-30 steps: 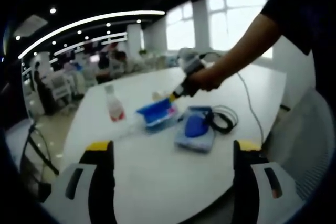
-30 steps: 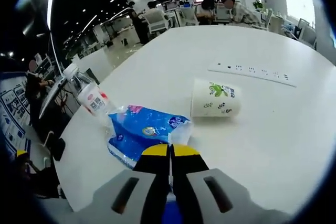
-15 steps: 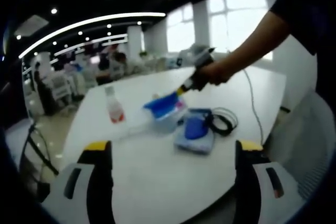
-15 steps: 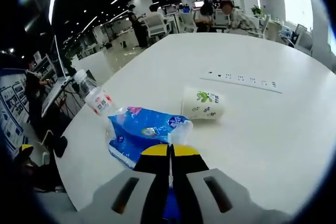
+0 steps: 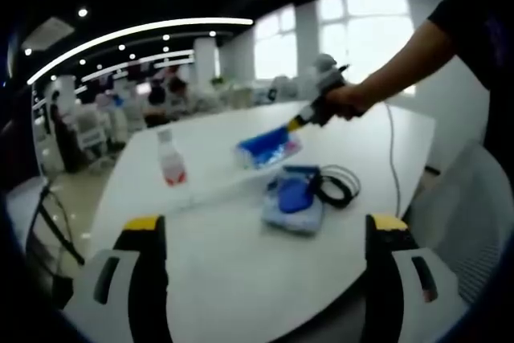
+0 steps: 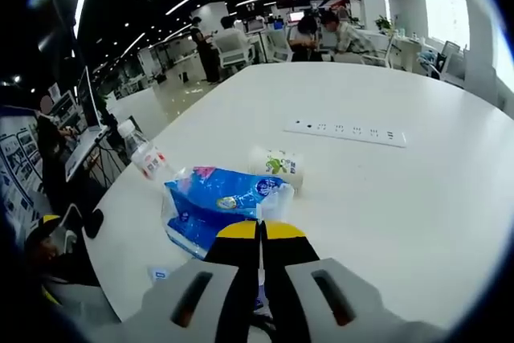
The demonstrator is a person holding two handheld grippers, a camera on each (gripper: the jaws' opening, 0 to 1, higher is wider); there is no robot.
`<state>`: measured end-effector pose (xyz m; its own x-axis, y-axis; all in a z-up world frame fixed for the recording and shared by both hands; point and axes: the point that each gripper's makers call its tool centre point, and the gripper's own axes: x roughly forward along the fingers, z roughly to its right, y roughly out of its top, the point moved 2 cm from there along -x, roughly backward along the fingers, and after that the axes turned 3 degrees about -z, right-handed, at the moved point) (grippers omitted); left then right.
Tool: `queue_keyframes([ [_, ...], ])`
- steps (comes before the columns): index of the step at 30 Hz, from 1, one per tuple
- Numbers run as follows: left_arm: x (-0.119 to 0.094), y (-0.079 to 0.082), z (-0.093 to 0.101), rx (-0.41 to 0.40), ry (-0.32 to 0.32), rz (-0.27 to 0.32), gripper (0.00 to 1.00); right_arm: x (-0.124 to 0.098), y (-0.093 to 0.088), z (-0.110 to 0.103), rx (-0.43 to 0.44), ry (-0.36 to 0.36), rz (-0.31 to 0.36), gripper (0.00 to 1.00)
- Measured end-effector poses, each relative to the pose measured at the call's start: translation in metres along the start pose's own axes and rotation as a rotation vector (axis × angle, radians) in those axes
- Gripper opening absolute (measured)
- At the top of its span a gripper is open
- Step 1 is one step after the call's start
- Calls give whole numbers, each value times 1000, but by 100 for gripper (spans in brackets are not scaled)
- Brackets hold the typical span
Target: Arrange the tabletop items into an orderly group along one side of the table until the central work area is clear of visible clutter.
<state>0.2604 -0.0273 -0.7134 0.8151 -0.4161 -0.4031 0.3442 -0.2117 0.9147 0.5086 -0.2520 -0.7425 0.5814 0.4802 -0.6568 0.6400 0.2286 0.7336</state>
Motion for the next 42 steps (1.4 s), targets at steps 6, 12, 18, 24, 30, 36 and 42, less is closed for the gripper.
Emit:
queue_keyframes([
  [6, 0, 0, 0, 5, -4, 1, 100, -16, 2, 19, 8, -21, 17, 0],
  [12, 0, 1, 0, 8, -6, 6, 100, -32, -2, 35, 2, -41, 25, 0],
  [18, -1, 1, 1, 11, -9, 8, 100, -46, -8, 50, 2, -57, 29, 0],
  [24, -1, 1, 2, 14, -14, 7, 100, -60, -15, 69, 15, -88, 32, 0],
  [30, -1, 0, 2, 15, -14, 4, 100, -70, -23, 87, 23, -117, 31, 0],
  [36, -2, 0, 3, 16, -15, 2, 100, -79, -34, 104, 46, -147, 27, 0],
  [42, -2, 0, 3, 15, -17, -2, 100, -84, -45, 115, 61, -170, 15, 0],
])
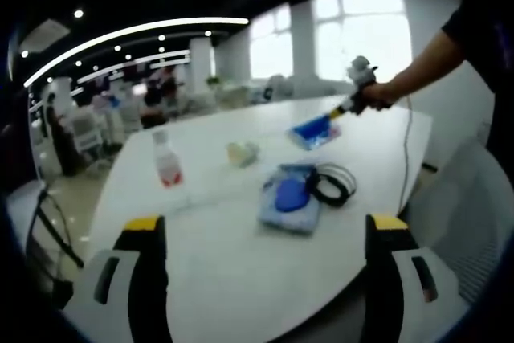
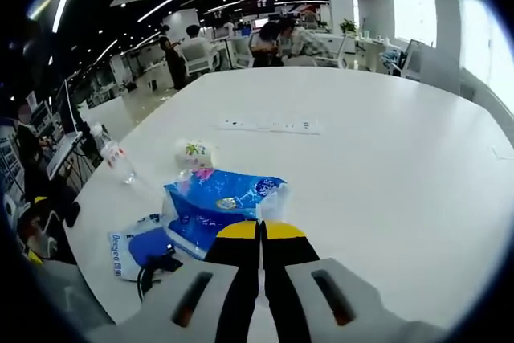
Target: Arrange the tabletop items into an orderly group along one side of the table until the central work area is clear of visible clutter.
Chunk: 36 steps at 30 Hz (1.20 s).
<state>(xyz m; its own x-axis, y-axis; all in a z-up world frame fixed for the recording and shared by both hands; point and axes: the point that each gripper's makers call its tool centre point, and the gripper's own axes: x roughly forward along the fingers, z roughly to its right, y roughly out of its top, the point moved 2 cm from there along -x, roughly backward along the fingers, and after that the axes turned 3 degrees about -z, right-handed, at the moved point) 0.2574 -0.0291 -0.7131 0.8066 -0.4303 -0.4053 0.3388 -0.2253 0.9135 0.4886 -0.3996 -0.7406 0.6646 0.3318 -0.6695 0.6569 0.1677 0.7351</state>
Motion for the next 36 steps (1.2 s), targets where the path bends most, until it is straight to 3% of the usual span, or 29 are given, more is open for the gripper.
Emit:
queue_keyframes([
  [19, 0, -2, 1, 2, -4, -15, 100, 1, -48, 22, 67, -87, -72, 0],
  [36, 1, -5, 2, 9, -17, -31, 99, -1, -88, 36, 13, -120, -158, 3],
])
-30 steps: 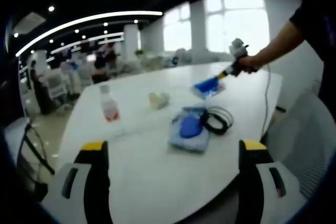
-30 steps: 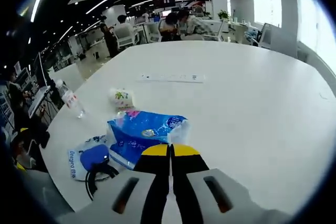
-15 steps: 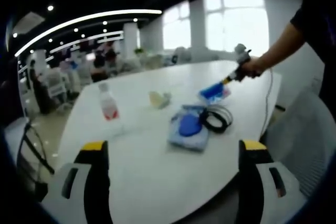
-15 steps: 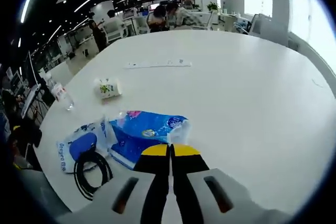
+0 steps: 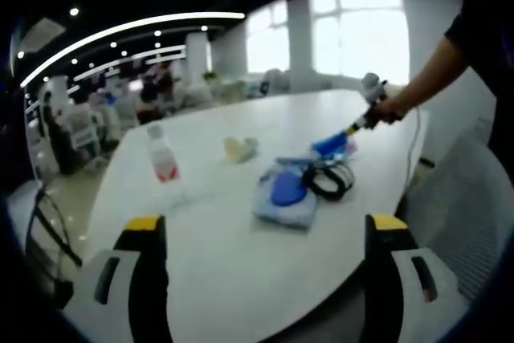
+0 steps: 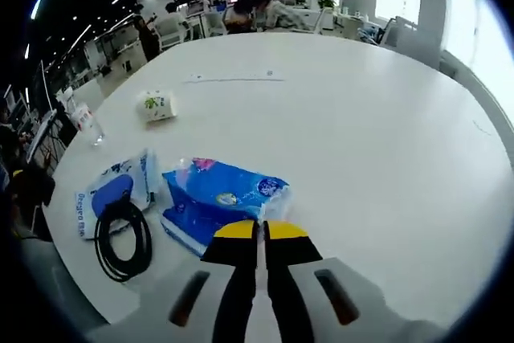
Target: Arrange the tabletop items into an orderly group along one side of the table until the central work area is clear of visible clutter.
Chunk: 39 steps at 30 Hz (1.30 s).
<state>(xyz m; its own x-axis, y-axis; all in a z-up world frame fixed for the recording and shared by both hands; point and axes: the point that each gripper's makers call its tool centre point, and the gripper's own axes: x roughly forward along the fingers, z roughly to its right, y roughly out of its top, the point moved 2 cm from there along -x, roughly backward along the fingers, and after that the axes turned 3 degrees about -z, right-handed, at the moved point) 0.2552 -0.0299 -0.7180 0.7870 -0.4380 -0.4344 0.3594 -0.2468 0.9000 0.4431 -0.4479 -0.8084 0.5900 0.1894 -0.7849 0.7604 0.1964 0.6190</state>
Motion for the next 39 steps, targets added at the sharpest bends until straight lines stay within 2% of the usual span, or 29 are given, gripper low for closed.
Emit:
queue_keyframes([
  [8, 0, 1, 0, -1, 2, 10, 99, -2, -3, 5, -50, -17, -2, 15],
  [11, 0, 2, 0, -2, 1, 13, 99, -4, 1, 6, -151, -36, 16, 26],
  [17, 0, 3, 0, -3, 1, 17, 99, -5, 14, -6, -259, -11, 49, 39],
  [22, -1, 4, -1, -7, 9, 23, 99, -3, 23, -20, -342, 12, 62, 43],
  [35, -2, 5, -3, -8, 22, 33, 100, 8, 48, -58, -479, 83, 104, 56],
  [39, -3, 4, -3, -7, 26, 31, 100, 12, 55, -67, -495, 104, 112, 58],
])
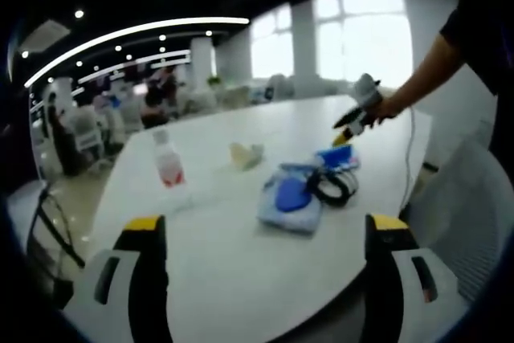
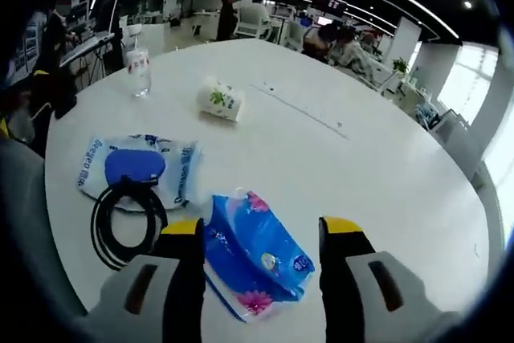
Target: Arrange the tabletop items into an orderly group along one side of the table until the central work area is clear of visible clutter.
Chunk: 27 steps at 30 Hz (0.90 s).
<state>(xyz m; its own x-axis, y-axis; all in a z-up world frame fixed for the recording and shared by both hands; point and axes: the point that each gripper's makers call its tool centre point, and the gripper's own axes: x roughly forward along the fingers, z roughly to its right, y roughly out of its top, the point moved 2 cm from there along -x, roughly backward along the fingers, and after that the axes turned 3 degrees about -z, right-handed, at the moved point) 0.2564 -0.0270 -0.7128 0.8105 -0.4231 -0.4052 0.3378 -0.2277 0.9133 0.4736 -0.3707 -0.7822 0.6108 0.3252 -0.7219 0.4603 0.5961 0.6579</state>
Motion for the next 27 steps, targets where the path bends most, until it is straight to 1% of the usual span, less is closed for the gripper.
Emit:
queue_keyframes([
  [5, 0, 0, -1, -3, 7, 1, 100, 6, 14, -6, -4, 18, 30, 60],
  [12, 0, 0, -2, -5, 8, -3, 100, 13, 36, -16, -25, 39, 71, 60],
  [13, 0, 0, -2, -5, 8, -4, 100, 13, 38, -17, -25, 41, 75, 60],
  [15, 0, -1, -2, -6, 9, -7, 100, 17, 48, -20, -22, 47, 96, 60],
  [27, 1, -2, -3, -9, 14, -17, 99, 33, 83, -33, -34, 71, 160, 60],
])
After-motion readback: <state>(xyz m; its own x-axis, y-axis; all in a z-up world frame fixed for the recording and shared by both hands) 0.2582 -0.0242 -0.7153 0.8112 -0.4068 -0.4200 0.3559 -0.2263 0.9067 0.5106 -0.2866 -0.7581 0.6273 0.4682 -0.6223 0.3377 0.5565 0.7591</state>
